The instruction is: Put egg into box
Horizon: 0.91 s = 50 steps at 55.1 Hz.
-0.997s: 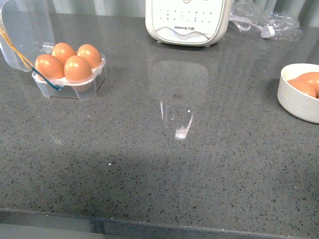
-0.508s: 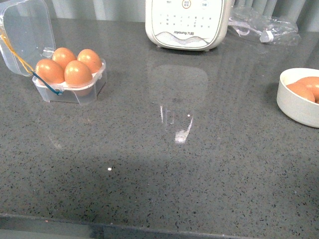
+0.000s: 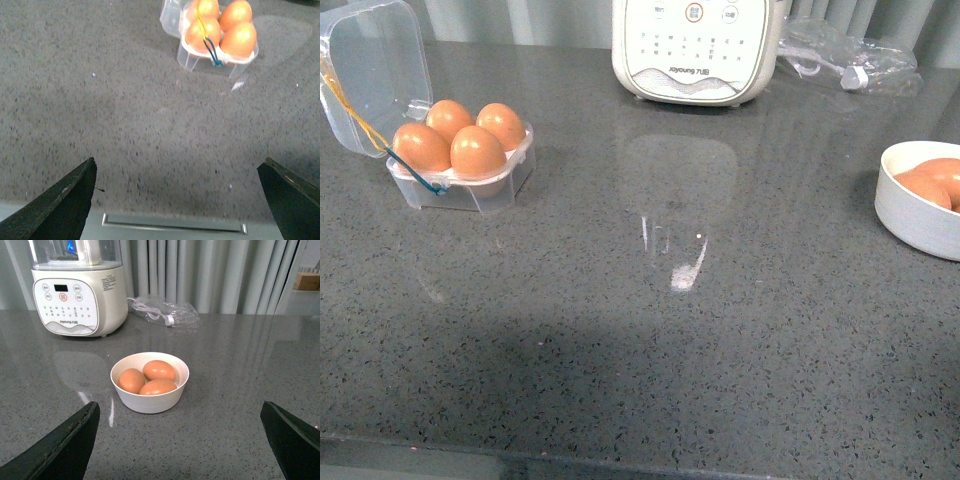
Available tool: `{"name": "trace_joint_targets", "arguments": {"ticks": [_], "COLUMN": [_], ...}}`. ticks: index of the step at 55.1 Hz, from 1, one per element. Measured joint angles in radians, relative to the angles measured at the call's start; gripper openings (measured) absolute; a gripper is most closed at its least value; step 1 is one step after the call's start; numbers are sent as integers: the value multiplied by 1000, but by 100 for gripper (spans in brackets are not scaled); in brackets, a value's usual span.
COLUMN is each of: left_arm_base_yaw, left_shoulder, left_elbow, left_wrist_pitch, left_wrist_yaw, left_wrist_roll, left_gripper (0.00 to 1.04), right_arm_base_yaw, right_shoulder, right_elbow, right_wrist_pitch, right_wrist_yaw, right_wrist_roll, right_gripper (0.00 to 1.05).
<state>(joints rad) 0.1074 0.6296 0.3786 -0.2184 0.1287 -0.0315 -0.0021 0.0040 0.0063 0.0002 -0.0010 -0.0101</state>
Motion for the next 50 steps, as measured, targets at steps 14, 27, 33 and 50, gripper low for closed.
{"name": "trace_joint_targets", "arguments": {"ticks": [14,27,33,50], "left_arm_base_yaw": [103,108,100,95], "left_shoulder": [447,739,823,1024], "left_elbow": [176,329,400,584], "left_wrist_pitch": [345,440,473,516], "left_wrist_yaw": [46,4,-32,-145], "left_wrist_roll": [63,114,144,250], "left_gripper": [98,98,98,98], "right_arm_base_yaw": [0,0,0,0], "right_shoulder": [0,0,0,0], "right_elbow": [0,0,0,0], "right_wrist_pitch": [0,0,0,0], "right_wrist_yaw": [0,0,0,0], "right_wrist_roll": [0,0,0,0], "right_gripper": [97,97,97,97]}}
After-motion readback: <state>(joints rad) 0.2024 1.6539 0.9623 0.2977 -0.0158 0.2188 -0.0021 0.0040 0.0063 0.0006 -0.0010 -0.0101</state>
